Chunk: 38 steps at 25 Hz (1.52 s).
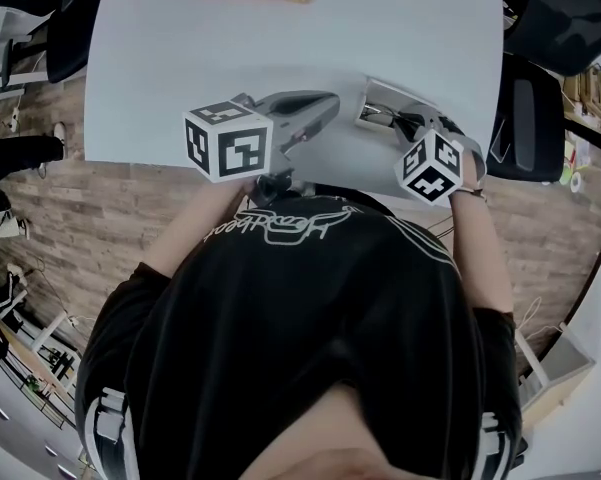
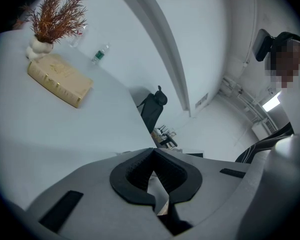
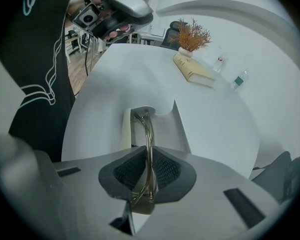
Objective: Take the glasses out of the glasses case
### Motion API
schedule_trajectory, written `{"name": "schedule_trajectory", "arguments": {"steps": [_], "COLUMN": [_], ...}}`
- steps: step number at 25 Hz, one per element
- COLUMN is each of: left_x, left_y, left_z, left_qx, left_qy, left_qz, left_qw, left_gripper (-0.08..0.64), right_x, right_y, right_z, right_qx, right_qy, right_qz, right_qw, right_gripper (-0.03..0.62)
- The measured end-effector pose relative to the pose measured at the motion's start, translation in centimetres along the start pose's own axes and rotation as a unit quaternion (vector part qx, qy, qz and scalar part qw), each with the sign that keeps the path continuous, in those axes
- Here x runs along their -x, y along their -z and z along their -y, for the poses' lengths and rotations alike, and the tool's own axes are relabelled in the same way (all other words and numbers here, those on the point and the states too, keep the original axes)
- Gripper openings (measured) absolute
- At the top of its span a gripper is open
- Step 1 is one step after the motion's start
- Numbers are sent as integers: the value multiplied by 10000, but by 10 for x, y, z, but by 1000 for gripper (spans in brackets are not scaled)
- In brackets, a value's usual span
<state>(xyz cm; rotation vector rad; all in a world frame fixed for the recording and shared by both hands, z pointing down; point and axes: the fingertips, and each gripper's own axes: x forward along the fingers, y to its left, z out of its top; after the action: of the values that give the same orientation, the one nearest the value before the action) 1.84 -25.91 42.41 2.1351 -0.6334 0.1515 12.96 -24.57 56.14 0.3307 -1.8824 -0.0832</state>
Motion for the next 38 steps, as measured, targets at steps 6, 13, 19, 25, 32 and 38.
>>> {"name": "schedule_trajectory", "arguments": {"steps": [6, 13, 19, 25, 32, 38], "left_x": [2, 4, 5, 7, 9, 10], "left_y": [0, 3, 1, 1, 0, 1], "left_z": [-4, -4, -3, -4, -4, -4], "left_qx": [34, 53, 46, 57, 53, 54], "left_qy": [-36, -44, -38, -41, -47, -47], "left_qz": [34, 19, 22, 19, 28, 20], "left_qw": [10000, 10000, 10000, 10000, 10000, 10000], "left_gripper": [8, 8, 8, 8, 8, 8], "right_x": [-1, -1, 1, 1, 4, 6], "right_y": [-1, -1, -1, 0, -1, -2], "right_z": [0, -1, 0, 1, 7, 15], "right_qx": [73, 137, 104, 90, 43, 18], "right_qy": [5, 7, -4, 33, 177, 326], "right_qz": [-36, -48, -44, -96, -46, -39], "right_qw": [10000, 9999, 9999, 9999, 9998, 9995], "right_gripper": [29, 21, 20, 20, 20, 20]}}
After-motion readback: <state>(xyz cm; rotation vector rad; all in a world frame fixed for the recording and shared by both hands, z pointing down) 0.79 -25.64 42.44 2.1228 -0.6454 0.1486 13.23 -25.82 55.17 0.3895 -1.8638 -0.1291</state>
